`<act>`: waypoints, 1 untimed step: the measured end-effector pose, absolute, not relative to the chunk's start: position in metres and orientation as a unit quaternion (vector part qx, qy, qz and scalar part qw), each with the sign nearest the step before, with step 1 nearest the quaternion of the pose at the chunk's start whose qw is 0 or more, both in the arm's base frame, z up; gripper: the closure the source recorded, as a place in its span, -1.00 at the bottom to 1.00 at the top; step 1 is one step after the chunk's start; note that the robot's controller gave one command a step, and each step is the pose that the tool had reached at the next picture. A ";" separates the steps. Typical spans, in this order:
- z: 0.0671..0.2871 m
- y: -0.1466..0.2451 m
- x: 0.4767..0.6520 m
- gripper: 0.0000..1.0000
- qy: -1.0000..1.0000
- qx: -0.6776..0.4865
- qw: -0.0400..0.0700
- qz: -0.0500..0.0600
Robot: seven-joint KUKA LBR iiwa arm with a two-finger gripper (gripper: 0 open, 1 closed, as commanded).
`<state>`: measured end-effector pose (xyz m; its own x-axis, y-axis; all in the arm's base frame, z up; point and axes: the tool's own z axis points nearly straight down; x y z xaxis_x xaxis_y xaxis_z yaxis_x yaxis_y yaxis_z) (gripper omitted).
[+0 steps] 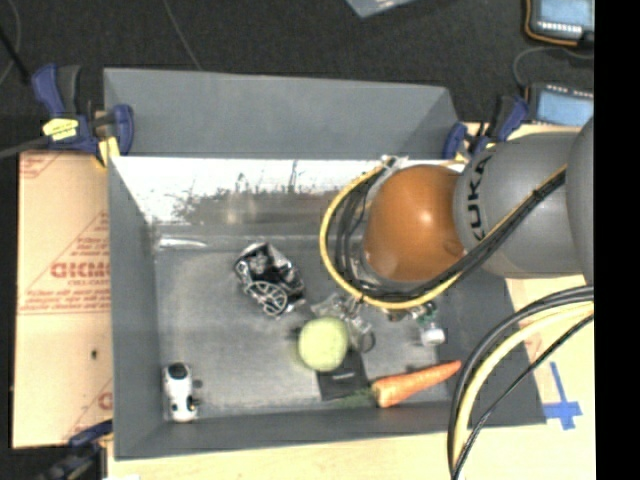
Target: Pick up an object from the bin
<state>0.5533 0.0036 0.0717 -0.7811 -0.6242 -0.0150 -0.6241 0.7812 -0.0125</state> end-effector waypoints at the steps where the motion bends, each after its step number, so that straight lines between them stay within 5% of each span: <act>1: 0.071 0.000 0.554 1.00 0.941 -0.338 0.009 -0.003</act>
Offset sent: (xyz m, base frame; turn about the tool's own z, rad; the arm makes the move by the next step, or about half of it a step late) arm -0.0032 0.0007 0.1392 -0.0196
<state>0.5536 0.0005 0.0710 -0.7713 -0.6363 -0.0153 -0.6362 0.7714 -0.0127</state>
